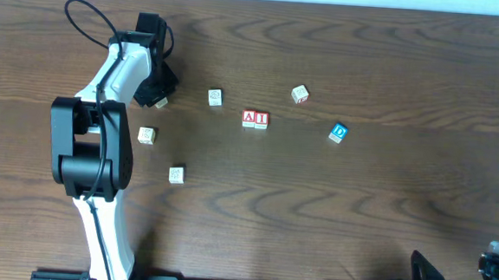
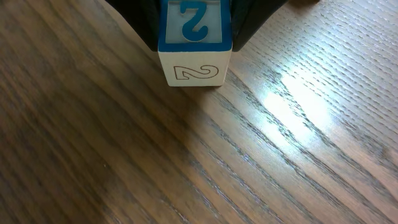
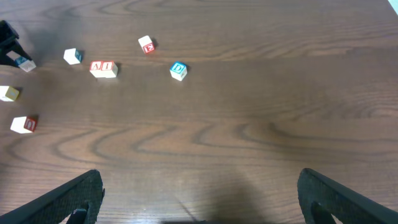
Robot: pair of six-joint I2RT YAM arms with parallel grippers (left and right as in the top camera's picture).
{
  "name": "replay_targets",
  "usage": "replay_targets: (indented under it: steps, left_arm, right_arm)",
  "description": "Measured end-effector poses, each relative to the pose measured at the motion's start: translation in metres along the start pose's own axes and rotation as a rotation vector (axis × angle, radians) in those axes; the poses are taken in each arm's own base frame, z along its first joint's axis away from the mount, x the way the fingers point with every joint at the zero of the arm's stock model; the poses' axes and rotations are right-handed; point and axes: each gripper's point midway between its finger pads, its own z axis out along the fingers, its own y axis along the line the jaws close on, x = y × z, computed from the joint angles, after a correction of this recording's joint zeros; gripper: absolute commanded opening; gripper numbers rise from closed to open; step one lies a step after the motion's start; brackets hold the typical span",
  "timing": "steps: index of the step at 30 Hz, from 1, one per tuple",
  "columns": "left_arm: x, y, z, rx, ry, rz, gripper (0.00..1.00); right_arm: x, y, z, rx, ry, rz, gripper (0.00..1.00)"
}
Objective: Spell out Ai2
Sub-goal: 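Close the left gripper on the blue 2 block, then lift and carry the 2 block right toward the AI blocks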
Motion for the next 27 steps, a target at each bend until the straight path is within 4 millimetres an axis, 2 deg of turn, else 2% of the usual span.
replay_targets:
  steps: [6,9,15,18,20,27]
  left_arm:
    - [0.009,-0.005,-0.003,0.016,0.040,0.009,0.06]
    - [0.014,-0.017,-0.013,0.010,0.026,0.044,0.05]
    - [0.016,-0.077,-0.063,0.089,-0.122,0.204,0.05]
    - [0.028,-0.112,-0.096,0.168,-0.192,0.279,0.05]
    - [0.043,-0.137,-0.114,0.227,-0.228,0.332,0.05]
    - [0.104,-0.180,-0.123,0.288,-0.237,0.509,0.05]
  right_arm:
    - [0.000,0.000,0.000,0.000,0.000,0.000,0.99]
    - [0.000,0.000,0.000,0.000,0.000,0.000,0.99]
    - [0.000,0.000,0.000,0.000,0.000,0.000,0.99]
    - [0.000,0.000,0.000,0.000,0.000,0.000,0.99]
    - [0.000,0.000,0.000,0.000,0.000,0.000,0.99]
    - [0.000,0.000,0.000,0.000,0.000,0.000,0.99]
